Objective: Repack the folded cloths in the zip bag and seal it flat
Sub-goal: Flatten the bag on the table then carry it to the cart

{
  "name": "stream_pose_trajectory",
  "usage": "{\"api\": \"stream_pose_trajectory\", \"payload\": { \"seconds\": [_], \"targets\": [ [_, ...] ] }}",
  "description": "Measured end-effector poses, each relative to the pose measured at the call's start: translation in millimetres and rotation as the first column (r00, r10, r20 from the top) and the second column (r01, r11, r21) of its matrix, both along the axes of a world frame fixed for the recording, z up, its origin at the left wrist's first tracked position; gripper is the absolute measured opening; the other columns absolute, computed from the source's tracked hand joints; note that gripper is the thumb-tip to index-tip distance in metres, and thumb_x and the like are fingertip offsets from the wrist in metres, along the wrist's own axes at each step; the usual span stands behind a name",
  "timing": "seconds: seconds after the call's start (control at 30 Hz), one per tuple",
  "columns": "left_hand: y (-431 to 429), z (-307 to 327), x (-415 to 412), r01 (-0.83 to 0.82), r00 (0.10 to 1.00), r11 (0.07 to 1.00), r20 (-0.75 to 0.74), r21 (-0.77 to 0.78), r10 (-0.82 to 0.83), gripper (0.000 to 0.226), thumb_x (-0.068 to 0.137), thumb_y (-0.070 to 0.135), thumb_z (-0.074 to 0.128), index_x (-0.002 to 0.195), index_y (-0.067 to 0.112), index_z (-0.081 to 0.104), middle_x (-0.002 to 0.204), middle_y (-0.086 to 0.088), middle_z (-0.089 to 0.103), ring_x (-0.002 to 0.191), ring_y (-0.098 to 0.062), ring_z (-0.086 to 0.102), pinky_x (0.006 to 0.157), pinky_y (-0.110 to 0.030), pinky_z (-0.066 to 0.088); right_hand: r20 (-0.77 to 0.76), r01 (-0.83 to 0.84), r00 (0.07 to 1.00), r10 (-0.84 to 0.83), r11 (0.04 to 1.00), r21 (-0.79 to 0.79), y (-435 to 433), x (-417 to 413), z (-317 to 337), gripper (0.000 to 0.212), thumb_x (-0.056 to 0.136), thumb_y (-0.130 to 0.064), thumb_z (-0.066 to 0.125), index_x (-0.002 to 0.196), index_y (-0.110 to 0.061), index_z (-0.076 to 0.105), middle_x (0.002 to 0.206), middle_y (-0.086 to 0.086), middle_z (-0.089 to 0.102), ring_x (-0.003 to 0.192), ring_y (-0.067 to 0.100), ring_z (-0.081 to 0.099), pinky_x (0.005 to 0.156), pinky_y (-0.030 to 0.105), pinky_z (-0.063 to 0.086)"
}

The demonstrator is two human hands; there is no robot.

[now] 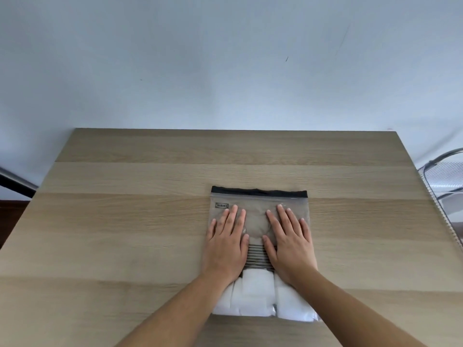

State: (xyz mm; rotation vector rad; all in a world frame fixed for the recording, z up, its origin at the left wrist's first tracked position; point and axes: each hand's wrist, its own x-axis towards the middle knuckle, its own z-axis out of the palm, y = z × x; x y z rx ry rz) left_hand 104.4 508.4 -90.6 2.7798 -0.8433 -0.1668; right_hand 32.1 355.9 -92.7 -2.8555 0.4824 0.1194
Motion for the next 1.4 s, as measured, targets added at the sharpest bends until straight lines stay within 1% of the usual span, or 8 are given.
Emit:
{"api": "stream_pose_trajectory", "payload": {
  "seconds": [0.4, 0.57, 0.7, 0.8, 0.93, 1.03, 1.17, 1.4],
  "targets": [
    [29.0, -4.1, 19.7, -0.076, 0.997, 0.993, 0.004, 0.095, 0.076, 0.059, 0.088, 0.057, -0.004, 0.142, 0.036, -0.018, 0.155, 0.009, -0.012, 0.142, -0.012, -0.014, 0.115, -0.042, -0.007, -0.058, 0.000, 0.998, -0.004, 0.998, -0.071, -32.3, -16.9, -0.9, 0.065, 0.087, -0.066, -0.005, 0.142, -0.039, -0.026, 0.156, -0.013, -0.020, 0.143, 0.010, -0.023, 0.116, 0.038, -0.014],
    [65.3, -0.5, 30.9, -0.121, 0.992, 0.981, -0.007, 0.154, 0.124, 0.061, 0.084, 0.059, -0.012, 0.141, 0.038, -0.019, 0.156, 0.007, -0.013, 0.142, -0.014, -0.014, 0.116, -0.043, -0.004, -0.077, 0.116, 0.990, -0.121, 0.991, -0.060, -57.4, -39.0, 5.4, 0.065, 0.086, -0.067, -0.004, 0.144, -0.041, -0.018, 0.157, -0.013, -0.013, 0.144, 0.010, -0.018, 0.119, 0.038, -0.008],
    [75.8, 14.7, 35.5, -0.146, 0.981, 0.970, -0.098, 0.193, 0.167, 0.062, 0.092, 0.056, 0.011, 0.144, 0.034, -0.013, 0.158, 0.004, -0.010, 0.145, -0.016, -0.009, 0.118, -0.045, -0.001, -0.110, 0.290, 0.953, -0.283, 0.956, 0.045, -59.5, -39.6, 21.4, 0.068, 0.092, -0.061, 0.023, 0.150, -0.033, 0.001, 0.161, -0.009, -0.002, 0.147, 0.013, -0.008, 0.120, 0.040, -0.002],
    [54.7, 37.2, 24.4, -0.251, 0.950, 0.967, -0.179, 0.050, 0.256, 0.071, 0.093, 0.043, 0.038, 0.148, 0.023, -0.002, 0.159, 0.000, -0.002, 0.146, -0.018, -0.002, 0.117, -0.041, 0.003, -0.149, 0.410, 0.911, -0.384, 0.878, 0.248, -41.3, -18.7, 44.4, 0.067, 0.093, -0.046, 0.043, 0.150, -0.026, 0.014, 0.161, -0.002, 0.008, 0.148, 0.019, 0.003, 0.120, 0.046, 0.008],
    [11.2, 54.5, -19.5, -0.103, 0.979, 0.986, -0.190, -0.131, 0.077, 0.073, 0.091, 0.036, 0.044, 0.148, 0.024, 0.000, 0.157, 0.007, -0.001, 0.145, -0.011, -0.001, 0.114, -0.033, 0.000, -0.058, 0.176, 0.984, -0.167, 0.939, 0.295, 14.1, 0.3, 59.4, 0.071, 0.091, -0.035, 0.047, 0.149, -0.032, 0.007, 0.160, -0.005, -0.001, 0.147, 0.018, -0.001, 0.116, 0.039, 0.000],
    [7.1, 40.8, -40.9, 0.050, 0.975, 0.998, -0.217, -0.026, -0.054, 0.068, 0.096, 0.038, 0.035, 0.148, 0.019, -0.005, 0.159, 0.004, -0.006, 0.145, -0.010, -0.006, 0.116, -0.033, -0.002, -0.075, 0.025, 0.997, -0.008, 0.971, 0.236, 40.1, -7.7, 43.4, 0.065, 0.094, -0.033, 0.039, 0.149, -0.034, 0.004, 0.161, -0.002, -0.007, 0.147, 0.015, -0.009, 0.115, 0.038, -0.009],
    [34.6, 17.0, -36.4, 0.195, 0.969, 0.977, -0.170, 0.083, -0.179, 0.064, 0.095, 0.052, 0.015, 0.147, 0.024, -0.009, 0.158, 0.008, -0.010, 0.143, -0.005, -0.013, 0.119, -0.033, -0.002, -0.105, -0.074, 0.991, 0.087, 0.989, 0.128, 29.9, -22.2, 18.1, 0.061, 0.095, -0.048, 0.024, 0.148, -0.039, -0.004, 0.159, -0.007, -0.014, 0.143, 0.009, -0.020, 0.116, 0.037, -0.013],
    [67.6, 8.7, -18.0, 0.265, 0.961, 0.961, -0.097, 0.074, -0.257, 0.065, 0.090, 0.059, 0.008, 0.146, 0.032, -0.008, 0.156, 0.013, -0.008, 0.141, -0.003, -0.016, 0.115, -0.028, -0.012, -0.142, -0.234, 0.962, 0.233, 0.972, 0.011, -11.2, -31.3, 12.4, 0.059, 0.087, -0.064, 0.001, 0.138, -0.049, -0.026, 0.156, -0.012, -0.020, 0.142, 0.011, -0.024, 0.115, 0.037, -0.016]
  ]
}}
